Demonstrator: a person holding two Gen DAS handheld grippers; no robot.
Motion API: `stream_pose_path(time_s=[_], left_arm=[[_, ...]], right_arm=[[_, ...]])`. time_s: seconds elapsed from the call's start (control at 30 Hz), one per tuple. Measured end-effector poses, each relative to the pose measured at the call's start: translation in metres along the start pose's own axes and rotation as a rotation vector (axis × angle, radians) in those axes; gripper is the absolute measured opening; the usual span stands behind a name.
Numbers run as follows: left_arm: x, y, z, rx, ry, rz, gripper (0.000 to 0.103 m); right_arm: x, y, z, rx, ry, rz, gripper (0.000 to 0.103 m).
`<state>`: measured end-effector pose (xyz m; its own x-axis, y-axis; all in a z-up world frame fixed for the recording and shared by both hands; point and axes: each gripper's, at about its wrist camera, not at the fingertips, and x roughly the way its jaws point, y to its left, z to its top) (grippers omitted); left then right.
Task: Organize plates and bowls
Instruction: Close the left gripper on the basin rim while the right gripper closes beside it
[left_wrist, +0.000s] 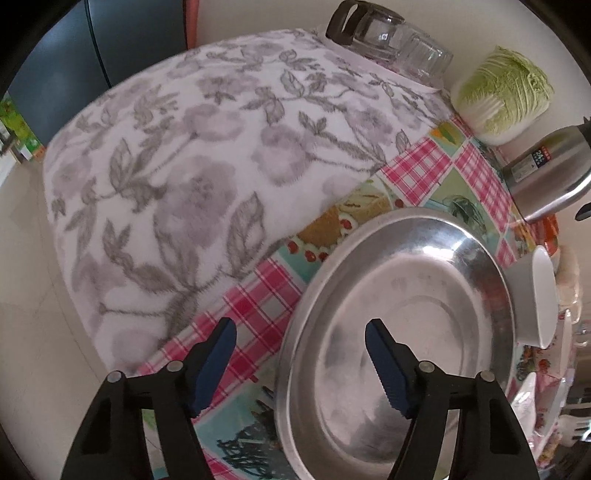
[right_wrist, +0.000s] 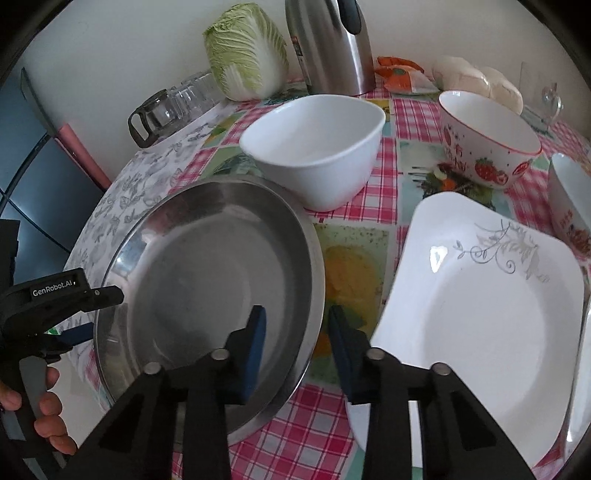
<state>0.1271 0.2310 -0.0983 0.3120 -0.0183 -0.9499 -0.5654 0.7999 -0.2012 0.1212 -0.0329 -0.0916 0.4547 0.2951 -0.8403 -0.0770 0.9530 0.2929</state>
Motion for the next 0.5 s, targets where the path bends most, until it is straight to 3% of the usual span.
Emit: stream_pose_path(time_s=[0.17, 0.33, 0.5], left_arm=[[0.0066, 0.0014, -0.0033, -0.005, 0.021, 0.005, 0.063], [0.0083, 0.0021, 0.0006, -0.006, -0.016, 0.03, 0.053], [0.0086, 0.0077, 0.0018, -0.028, -0.039, 0.04, 0.052]], right_arm=[[-0.0003, -0.0015, -0.0025, 0.001, -0.007, 0.0, 0.021], [0.0006, -0.0025, -0.005, 0.004, 0.006, 0.001, 0.015], [0.0003, -0.0028, -0.0066, 0.008, 0.008, 0.014, 0.015]])
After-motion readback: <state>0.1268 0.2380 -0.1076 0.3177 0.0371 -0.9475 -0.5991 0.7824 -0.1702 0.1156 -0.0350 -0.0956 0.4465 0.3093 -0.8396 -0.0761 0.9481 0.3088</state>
